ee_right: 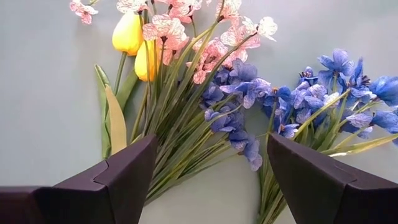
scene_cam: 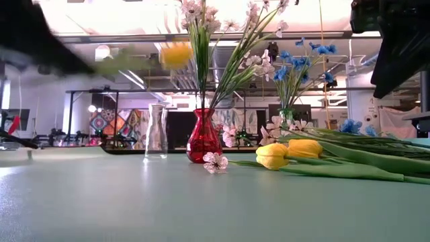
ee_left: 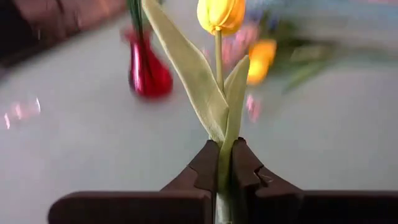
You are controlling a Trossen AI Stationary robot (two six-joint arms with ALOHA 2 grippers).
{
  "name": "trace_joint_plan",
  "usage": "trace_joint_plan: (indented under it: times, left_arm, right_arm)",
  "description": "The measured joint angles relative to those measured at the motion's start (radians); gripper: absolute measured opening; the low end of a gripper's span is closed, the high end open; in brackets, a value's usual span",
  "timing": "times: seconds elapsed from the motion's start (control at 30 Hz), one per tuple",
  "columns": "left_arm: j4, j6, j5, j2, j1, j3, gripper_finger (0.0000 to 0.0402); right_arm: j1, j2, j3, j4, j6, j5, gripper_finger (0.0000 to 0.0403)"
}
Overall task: Sort flowers into vase by color
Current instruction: Put the yellow tulip into the transparent vase
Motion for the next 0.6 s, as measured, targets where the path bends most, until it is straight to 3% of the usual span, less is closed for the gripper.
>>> trace_joint_plan:
  times: [0.27,0.33,0.5,0.6]
  left_arm:
    - [0.065,0.241,-0.399,-0.223,-0.149,0.006,0.0]
    - [0.078,0.284,-0.452,-0.278,-0.154,0.006,0.0]
    - [0.12,0.261,-0.456,-0.415,0.026,0.006,0.0]
    - [0.182,0.412,-0.438,-0.459,0.153,0.006,0.0]
  right_arm:
    - [0.0,0.0,0.0,0.045,-0.028,0.0,0.0297]
    - [0.0,0.0,0.0,0.049,-0.029,0.0,0.0297]
    - [-0.003,0.0,0.0,0.095,-0.059,0.029,0.0297]
    - [-0.005,0.0,0.0,0.132,-0.088,0.045,0.0297]
